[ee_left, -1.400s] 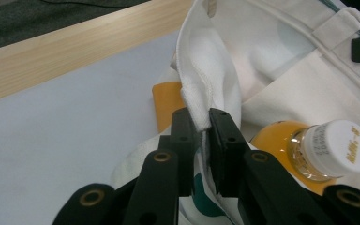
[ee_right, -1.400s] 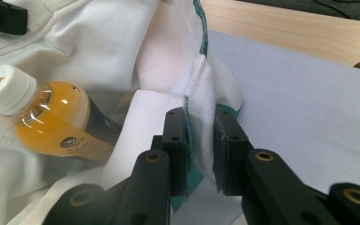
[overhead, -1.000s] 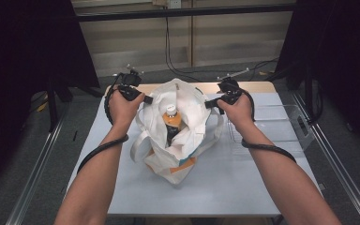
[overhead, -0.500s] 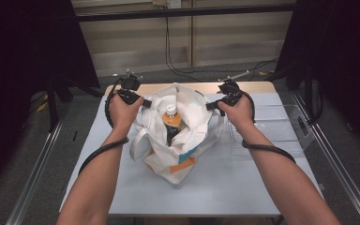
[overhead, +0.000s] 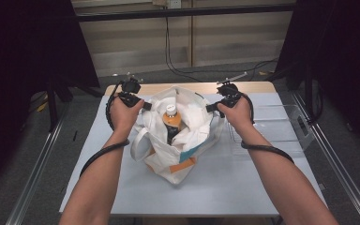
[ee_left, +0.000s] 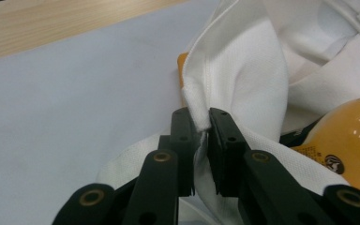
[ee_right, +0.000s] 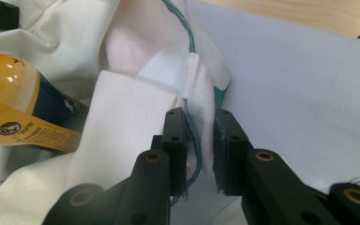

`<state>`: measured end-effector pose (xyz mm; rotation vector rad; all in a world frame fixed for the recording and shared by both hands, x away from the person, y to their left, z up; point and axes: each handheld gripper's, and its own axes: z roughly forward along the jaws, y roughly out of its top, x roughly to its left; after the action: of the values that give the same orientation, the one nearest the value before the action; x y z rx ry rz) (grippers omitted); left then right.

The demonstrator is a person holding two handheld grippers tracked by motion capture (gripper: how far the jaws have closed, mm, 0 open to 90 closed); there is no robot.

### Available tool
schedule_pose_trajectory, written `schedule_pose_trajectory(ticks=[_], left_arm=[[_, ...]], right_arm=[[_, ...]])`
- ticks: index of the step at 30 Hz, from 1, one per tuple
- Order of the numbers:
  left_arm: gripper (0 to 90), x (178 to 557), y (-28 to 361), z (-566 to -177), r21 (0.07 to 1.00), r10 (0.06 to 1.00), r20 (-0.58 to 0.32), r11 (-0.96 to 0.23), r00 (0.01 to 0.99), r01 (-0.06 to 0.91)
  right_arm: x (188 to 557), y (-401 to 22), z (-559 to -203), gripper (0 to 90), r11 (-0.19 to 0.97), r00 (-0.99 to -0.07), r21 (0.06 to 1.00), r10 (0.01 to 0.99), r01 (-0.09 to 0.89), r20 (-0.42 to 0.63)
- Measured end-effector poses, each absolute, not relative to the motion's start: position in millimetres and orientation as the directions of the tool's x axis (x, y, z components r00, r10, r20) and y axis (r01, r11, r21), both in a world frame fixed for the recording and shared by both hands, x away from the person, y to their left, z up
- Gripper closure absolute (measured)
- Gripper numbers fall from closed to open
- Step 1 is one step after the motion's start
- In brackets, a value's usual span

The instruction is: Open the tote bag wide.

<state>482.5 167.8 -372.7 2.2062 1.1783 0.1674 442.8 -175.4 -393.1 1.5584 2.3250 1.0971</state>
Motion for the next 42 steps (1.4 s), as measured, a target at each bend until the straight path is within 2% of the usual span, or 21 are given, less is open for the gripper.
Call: schedule_pose_trajectory(ticks=[15,18,25,31,42], left_arm=[[80.8,494,168,-387,0.553,0.793,-0.175,-0.411,0.583,0.725],[80.8,497,173,-390,0.530,0.778,-0.167,-0.448,0.606,0.720],[80.8,497,176,-399,0.539,0.788,-0.190,-0.415,0.585,0.733],[80.8,499,176,-402,0.525,0.780,-0.169,-0.446,0.602,0.725],[80.8,498,176,-412,0.517,0.792,-0.192,-0.420,0.580,0.746]], right_arm=[[449,-176,-403,77.4,0.207,-0.449,0.607,0.849,0.767,0.278],[451,-176,-405,77.4,0.210,-0.448,0.601,0.850,0.771,0.278],[453,-175,-410,77.4,0.219,-0.452,0.594,0.848,0.774,0.276],[455,-174,-412,77.4,0.216,-0.444,0.584,0.851,0.782,0.279],[455,-173,-419,77.7,0.239,-0.453,0.572,0.851,0.785,0.265]])
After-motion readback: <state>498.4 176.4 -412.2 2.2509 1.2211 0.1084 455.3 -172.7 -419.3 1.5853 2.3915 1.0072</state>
